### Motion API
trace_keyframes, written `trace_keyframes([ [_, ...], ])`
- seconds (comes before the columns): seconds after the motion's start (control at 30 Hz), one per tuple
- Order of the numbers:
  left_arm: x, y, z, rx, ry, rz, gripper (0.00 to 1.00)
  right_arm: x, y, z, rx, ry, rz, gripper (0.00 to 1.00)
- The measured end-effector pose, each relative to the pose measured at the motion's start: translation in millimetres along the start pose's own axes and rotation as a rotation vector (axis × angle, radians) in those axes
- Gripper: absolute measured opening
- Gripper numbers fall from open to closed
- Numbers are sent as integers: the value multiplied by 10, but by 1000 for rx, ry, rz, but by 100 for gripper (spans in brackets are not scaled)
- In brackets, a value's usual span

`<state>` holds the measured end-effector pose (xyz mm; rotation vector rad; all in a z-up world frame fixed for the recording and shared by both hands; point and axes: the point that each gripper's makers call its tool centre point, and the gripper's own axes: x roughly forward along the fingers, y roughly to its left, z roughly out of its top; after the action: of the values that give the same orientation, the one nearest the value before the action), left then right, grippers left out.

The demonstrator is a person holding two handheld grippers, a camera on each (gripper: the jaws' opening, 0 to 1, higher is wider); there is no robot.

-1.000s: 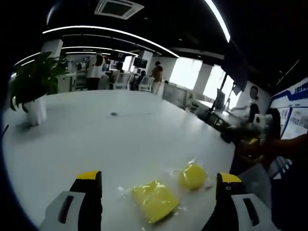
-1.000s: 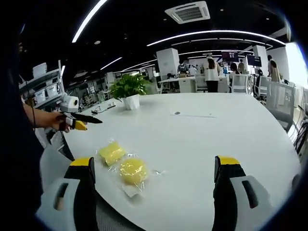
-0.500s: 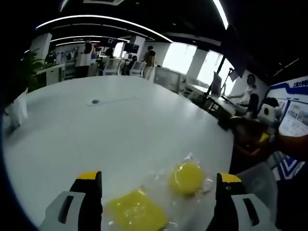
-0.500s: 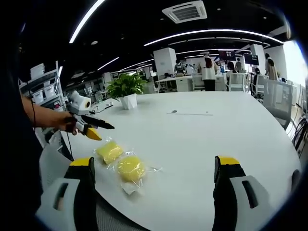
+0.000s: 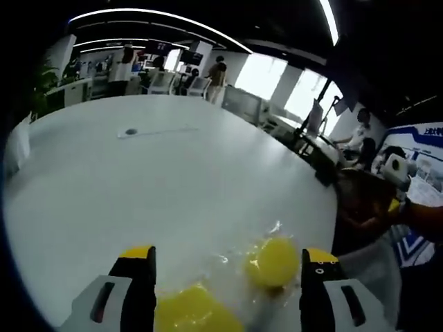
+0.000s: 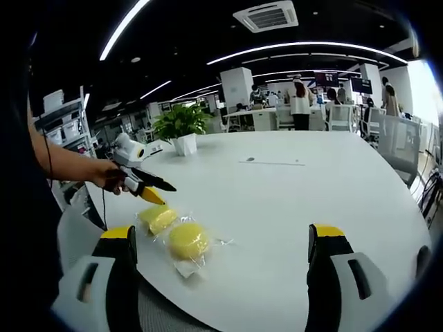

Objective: Compare the silicone blocks by pressing each to a similar depth, holding the contact briefly, and releasing to observe deformation and rebound differences across the visible hardness samples.

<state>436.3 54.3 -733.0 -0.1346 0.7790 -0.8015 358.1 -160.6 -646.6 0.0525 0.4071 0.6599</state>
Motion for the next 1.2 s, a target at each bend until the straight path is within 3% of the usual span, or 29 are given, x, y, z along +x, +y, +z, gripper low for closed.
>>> trace_keyframes([
  [0.13,59,14,-15,-30,13,-18,84,9,-1,14,-2,-1,2,97],
  [0.3,144,31,-60,-20,30,-27,73,12,28,9,-4,4,8,96],
  [0.57,258,53,-91,-103,48,-63,65,-32,5,-11,-12,15,0,96],
  [0.63,288,10,-143,-145,73,-103,63,-52,-4,4,-14,13,-2,96],
  [0.73,334,-4,-191,-149,94,-114,63,-74,-24,7,-13,14,-8,96],
  [0.93,423,-26,-221,-185,115,-133,53,-110,-38,-11,-14,19,-14,96],
  [1.03,444,-47,-246,-219,133,-144,42,-125,-39,-10,-21,25,-18,96],
  [1.2,492,-11,-316,-271,166,-131,38,-152,-50,16,-24,22,-23,96],
])
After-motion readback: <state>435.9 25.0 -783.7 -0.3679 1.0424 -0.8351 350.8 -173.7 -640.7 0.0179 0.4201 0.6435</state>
